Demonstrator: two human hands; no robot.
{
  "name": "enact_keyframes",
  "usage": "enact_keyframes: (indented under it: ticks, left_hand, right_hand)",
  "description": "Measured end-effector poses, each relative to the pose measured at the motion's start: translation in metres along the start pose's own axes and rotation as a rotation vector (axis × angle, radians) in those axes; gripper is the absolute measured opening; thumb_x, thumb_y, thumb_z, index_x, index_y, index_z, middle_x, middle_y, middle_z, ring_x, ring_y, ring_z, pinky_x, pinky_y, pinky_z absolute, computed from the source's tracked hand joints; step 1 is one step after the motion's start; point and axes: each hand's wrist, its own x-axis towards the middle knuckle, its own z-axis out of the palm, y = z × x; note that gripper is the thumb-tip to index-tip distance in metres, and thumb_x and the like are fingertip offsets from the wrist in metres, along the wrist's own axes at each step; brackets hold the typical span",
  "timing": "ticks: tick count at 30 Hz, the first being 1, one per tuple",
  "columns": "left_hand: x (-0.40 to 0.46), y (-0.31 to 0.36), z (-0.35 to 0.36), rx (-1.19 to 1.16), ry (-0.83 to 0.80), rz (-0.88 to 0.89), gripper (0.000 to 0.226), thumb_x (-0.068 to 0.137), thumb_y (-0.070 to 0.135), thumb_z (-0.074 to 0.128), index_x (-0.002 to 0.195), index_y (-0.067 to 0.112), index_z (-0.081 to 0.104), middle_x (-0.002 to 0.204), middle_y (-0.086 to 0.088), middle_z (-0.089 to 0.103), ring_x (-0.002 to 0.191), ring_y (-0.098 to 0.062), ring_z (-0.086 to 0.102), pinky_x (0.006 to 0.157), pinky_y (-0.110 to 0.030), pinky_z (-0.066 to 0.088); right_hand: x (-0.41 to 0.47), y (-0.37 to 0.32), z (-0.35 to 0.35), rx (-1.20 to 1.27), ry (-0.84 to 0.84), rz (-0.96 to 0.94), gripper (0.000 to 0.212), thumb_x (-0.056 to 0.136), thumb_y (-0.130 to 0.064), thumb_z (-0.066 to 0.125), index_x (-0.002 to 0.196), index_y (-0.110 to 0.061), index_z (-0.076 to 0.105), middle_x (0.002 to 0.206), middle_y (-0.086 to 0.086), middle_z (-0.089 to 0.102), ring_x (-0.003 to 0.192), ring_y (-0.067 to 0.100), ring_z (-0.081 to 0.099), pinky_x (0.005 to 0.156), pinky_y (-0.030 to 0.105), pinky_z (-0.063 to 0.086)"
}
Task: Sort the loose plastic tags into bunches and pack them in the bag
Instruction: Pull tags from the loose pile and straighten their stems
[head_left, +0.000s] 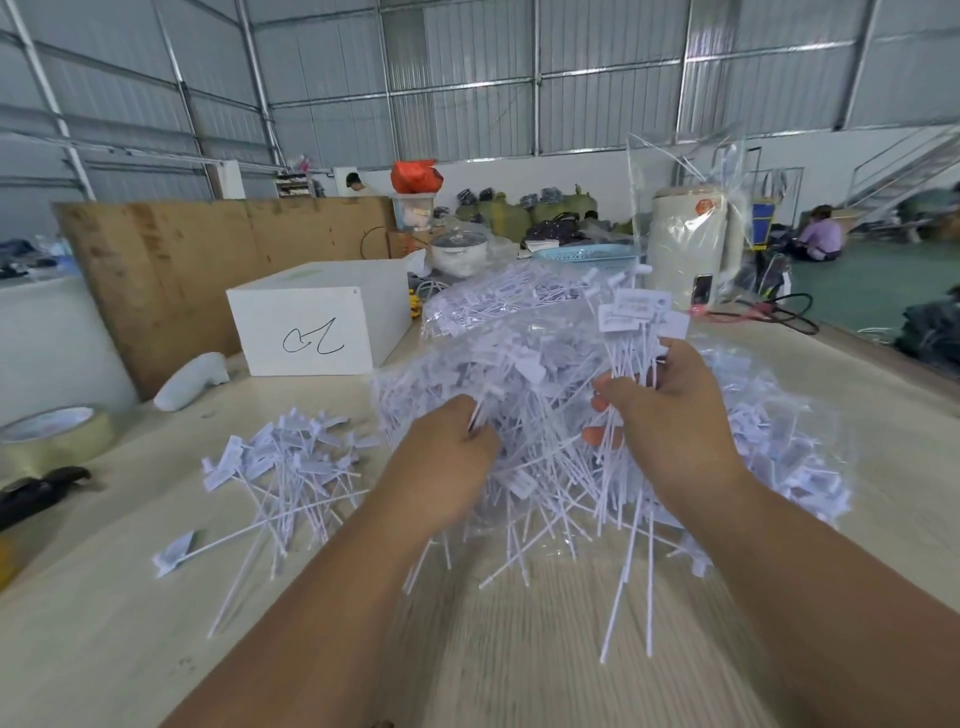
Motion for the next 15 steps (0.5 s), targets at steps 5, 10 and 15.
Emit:
enact_keyframes:
  ticks: [5,10,15]
  left_hand:
    - [-0.003,0.001,0.004,0.040,-0.080,0.043,0.024,0.098,0.028,0.049,0.076,0.018,0.051,0.070,0.001,0.054,0.064,-0.017,0.053,0.063,-0.033,0.039]
    - [-0.004,0.000,0.014,0.105,-0.108,0.080,0.044,0.095,0.053,0.050,0.064,0.023,0.045,0.063,0.005,0.050,0.057,-0.009,0.050,0.058,-0.030,0.037]
    - [-0.004,-0.004,0.017,0.161,-0.231,0.080,0.035,0.070,0.059,0.075,0.083,0.028,0.067,0.078,0.012,0.066,0.071,-0.005,0.064,0.070,-0.032,0.053]
  right_hand:
    - [0.005,0.008,-0.005,-0.018,0.036,-0.001,0.015,0.088,0.002,0.061,0.099,-0.007,0.055,0.089,0.019,0.062,0.060,0.017,0.062,0.052,0.046,0.059]
    - [0.006,0.009,-0.004,-0.094,0.070,-0.047,0.015,0.083,-0.002,0.063,0.093,-0.011,0.057,0.083,0.017,0.066,0.069,0.041,0.062,0.058,0.063,0.055]
    - [0.003,0.008,-0.001,-0.048,0.043,-0.037,0.019,0.083,0.002,0.062,0.097,-0.010,0.056,0.084,0.014,0.065,0.060,0.018,0.064,0.054,0.052,0.059]
